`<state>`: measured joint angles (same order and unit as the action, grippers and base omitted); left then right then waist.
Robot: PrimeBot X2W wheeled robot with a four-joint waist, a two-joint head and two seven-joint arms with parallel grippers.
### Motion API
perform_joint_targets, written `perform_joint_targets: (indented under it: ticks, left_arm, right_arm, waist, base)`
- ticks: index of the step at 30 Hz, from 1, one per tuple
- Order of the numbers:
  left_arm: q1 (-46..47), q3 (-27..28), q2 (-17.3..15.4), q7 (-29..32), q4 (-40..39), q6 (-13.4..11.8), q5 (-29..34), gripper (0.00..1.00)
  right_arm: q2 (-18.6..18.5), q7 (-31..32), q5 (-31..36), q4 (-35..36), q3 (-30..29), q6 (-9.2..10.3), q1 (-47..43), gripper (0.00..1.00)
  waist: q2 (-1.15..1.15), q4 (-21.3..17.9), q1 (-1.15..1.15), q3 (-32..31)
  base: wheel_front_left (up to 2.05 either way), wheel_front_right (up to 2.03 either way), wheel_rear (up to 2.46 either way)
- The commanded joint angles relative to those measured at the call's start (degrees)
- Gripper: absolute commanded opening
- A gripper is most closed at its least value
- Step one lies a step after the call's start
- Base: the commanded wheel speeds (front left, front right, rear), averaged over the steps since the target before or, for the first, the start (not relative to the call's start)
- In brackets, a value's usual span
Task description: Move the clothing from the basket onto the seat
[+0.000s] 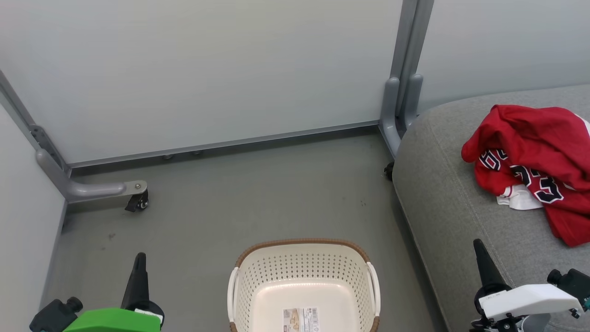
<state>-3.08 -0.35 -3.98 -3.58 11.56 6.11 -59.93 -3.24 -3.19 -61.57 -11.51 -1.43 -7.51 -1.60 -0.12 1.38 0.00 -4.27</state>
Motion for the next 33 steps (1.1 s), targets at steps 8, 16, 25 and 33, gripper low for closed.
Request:
perform_joint_targets:
  ticks: [8,16,25,33]
  left_arm:
    - [3.07,1.03,-0.41,1.45,0.06,0.54,-6.06,0.0]
    - [4.18,1.72,-0.4,2.69,0.46,0.71,-10.78,0.0]
    - [5.35,2.47,-0.36,4.01,0.86,0.91,-15.53,0.0]
    - [6.32,3.14,-0.3,5.07,1.17,1.03,-19.53,0.0]
  right_arm:
    - [-0.49,1.56,-5.72,-0.16,-0.84,0.01,2.27,0.0]
    - [-0.53,2.81,-10.14,-0.53,-1.38,0.01,3.27,0.0]
    - [-0.55,4.13,-14.68,-0.96,-1.95,0.02,4.27,0.0]
    - [-0.56,5.2,-18.4,-1.3,-2.44,0.01,5.15,0.0]
  waist:
    - [0.06,-0.18,0.0,0.56]
    - [0.07,-0.34,0.0,1.09]
    - [0.08,-0.53,0.0,1.68]
    - [0.09,-0.69,0.0,2.2]
  base:
    - [0.0,0.0,0.0]
    - [0.0,0.0,0.0]
    - [0.0,0.0,0.0]
    - [0.0,0.0,0.0]
